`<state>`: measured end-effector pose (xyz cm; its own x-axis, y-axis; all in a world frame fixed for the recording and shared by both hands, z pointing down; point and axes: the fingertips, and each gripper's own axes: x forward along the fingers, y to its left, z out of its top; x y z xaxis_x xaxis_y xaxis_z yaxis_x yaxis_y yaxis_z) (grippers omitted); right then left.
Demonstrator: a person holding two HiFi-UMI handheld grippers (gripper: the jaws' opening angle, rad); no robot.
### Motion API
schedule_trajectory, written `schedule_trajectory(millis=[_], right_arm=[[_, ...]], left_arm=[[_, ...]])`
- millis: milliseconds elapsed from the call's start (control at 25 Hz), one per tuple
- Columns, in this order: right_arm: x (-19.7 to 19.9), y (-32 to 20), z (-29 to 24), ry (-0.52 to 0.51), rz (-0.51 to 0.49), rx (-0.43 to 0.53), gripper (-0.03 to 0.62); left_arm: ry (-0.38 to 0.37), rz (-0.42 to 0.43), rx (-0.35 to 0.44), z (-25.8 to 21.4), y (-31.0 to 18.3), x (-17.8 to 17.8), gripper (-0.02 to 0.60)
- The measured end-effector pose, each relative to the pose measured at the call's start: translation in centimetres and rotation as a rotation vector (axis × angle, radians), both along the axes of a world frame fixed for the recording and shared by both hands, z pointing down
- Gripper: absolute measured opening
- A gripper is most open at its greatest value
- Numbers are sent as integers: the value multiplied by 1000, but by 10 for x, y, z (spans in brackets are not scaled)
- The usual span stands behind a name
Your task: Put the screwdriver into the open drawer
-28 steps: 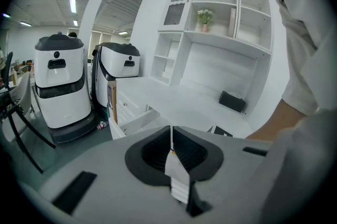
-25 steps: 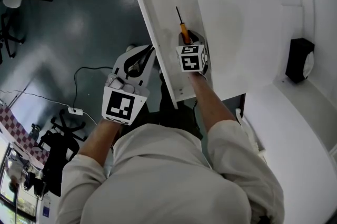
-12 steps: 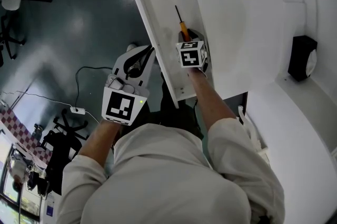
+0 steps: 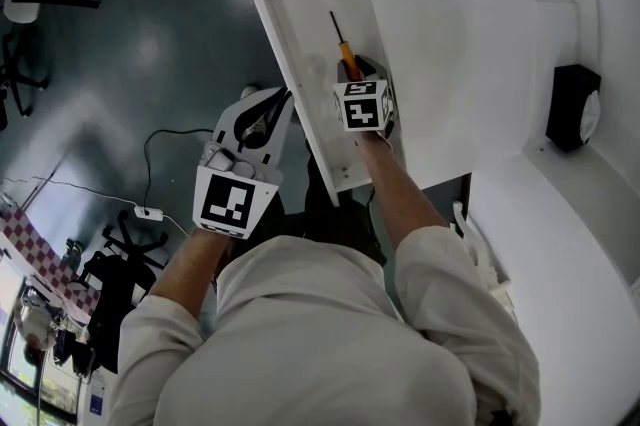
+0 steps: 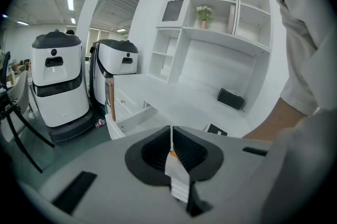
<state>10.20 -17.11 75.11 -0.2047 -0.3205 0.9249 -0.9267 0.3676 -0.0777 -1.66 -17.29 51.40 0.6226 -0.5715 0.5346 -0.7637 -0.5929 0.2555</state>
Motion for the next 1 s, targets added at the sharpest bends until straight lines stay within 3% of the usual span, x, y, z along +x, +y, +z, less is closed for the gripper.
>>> schedule_trajectory(millis=[480, 1000], right_arm=[[-9, -6, -38, -69, 5, 156, 109], [-14, -9, -125, -155, 19, 340, 97]], left_arm=[[2, 4, 19, -10, 3, 5, 17], [-6, 32, 101, -40, 6, 11, 17]])
